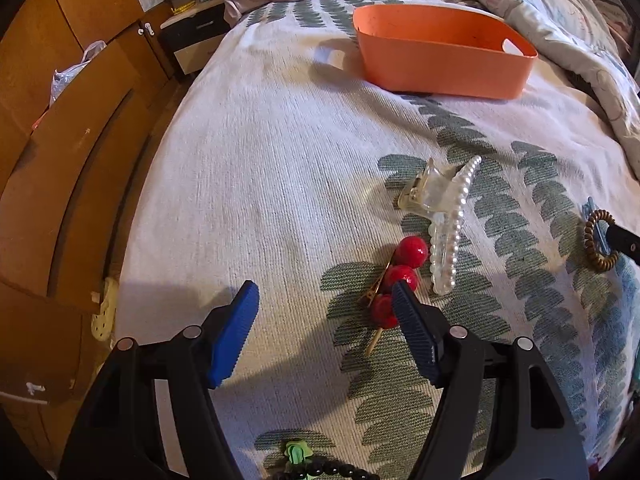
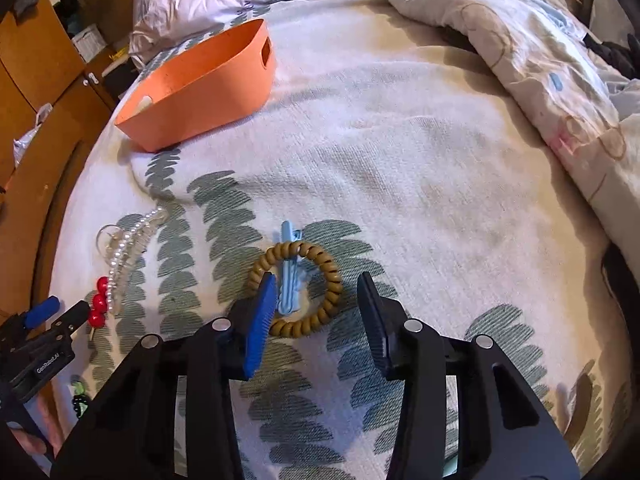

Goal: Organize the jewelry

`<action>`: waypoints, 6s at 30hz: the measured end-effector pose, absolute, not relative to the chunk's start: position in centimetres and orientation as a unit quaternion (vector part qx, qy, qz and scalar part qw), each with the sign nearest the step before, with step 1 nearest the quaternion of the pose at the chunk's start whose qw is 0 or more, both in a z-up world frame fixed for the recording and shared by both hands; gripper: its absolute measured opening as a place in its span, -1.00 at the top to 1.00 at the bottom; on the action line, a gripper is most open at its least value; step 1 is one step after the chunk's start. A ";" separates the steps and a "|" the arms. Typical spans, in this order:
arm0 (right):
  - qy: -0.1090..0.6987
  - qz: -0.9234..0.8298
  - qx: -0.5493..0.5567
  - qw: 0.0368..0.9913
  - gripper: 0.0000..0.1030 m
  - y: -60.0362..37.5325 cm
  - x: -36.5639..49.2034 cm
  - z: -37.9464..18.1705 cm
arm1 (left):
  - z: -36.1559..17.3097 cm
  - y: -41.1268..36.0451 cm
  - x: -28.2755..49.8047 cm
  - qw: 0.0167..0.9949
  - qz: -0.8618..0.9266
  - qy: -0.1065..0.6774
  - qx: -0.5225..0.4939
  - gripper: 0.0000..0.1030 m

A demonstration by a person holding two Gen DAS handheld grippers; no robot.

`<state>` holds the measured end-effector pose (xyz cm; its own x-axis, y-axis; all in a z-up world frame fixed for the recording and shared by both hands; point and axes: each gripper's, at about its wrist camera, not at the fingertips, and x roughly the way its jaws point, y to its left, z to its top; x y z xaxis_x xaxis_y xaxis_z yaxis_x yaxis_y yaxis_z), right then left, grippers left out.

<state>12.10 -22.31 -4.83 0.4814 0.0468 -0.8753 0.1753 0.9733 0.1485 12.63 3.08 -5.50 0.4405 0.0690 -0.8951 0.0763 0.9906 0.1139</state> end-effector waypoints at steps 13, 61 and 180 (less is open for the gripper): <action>0.512 -0.047 0.075 0.854 0.22 -21.4 12.6 -5.6 | -5.5 3.0 12.5 0.840 -0.013 0.539 0.064 -0.34; 0.447 -0.008 0.109 0.888 0.77 -20.7 9.5 1.1 | -2.4 4.4 11.3 0.854 -0.026 0.520 0.008 0.37; 0.547 -0.014 0.025 0.836 0.77 -19.2 5.4 -3.8 | -7.4 3.0 11.0 0.818 -0.026 0.574 0.017 0.42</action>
